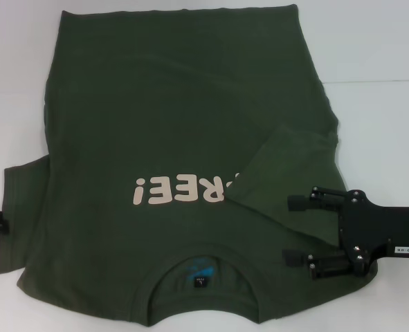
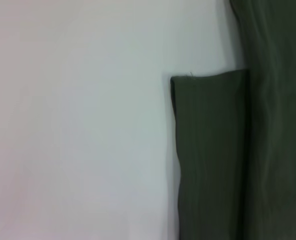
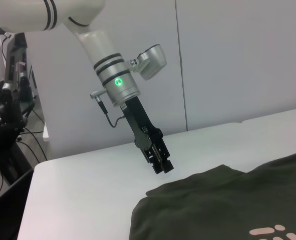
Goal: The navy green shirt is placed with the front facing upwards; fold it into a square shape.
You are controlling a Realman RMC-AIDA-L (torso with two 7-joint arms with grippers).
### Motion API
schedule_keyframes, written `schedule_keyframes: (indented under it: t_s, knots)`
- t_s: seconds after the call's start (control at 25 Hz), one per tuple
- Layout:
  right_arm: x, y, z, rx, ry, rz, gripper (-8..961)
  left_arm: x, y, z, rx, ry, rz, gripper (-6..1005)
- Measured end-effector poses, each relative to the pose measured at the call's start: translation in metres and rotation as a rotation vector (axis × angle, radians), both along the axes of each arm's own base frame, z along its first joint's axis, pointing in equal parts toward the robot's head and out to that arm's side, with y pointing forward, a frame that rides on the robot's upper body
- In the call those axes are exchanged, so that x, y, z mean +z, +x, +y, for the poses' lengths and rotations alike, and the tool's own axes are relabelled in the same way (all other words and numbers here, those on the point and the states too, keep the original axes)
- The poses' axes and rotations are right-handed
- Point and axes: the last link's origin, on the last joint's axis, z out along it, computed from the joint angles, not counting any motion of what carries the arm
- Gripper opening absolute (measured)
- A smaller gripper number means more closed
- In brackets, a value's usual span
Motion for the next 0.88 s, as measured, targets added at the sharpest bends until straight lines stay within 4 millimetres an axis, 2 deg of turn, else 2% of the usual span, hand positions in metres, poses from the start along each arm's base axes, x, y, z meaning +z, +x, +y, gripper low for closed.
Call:
schedule_keyframes:
  t_s: [0.52,0.88]
  knots:
    - [0.001,0.000,0.000,0.000,0.001,-0.002,942,-0.009,0.002,0.002,-0.001,-0.032,-0.009,836]
    - [0.000,0.000,0.000,0.002,-0.001,-0.003,941,-0.018,-0.001,-0.001,0.014,-0.056,-0.025,846]
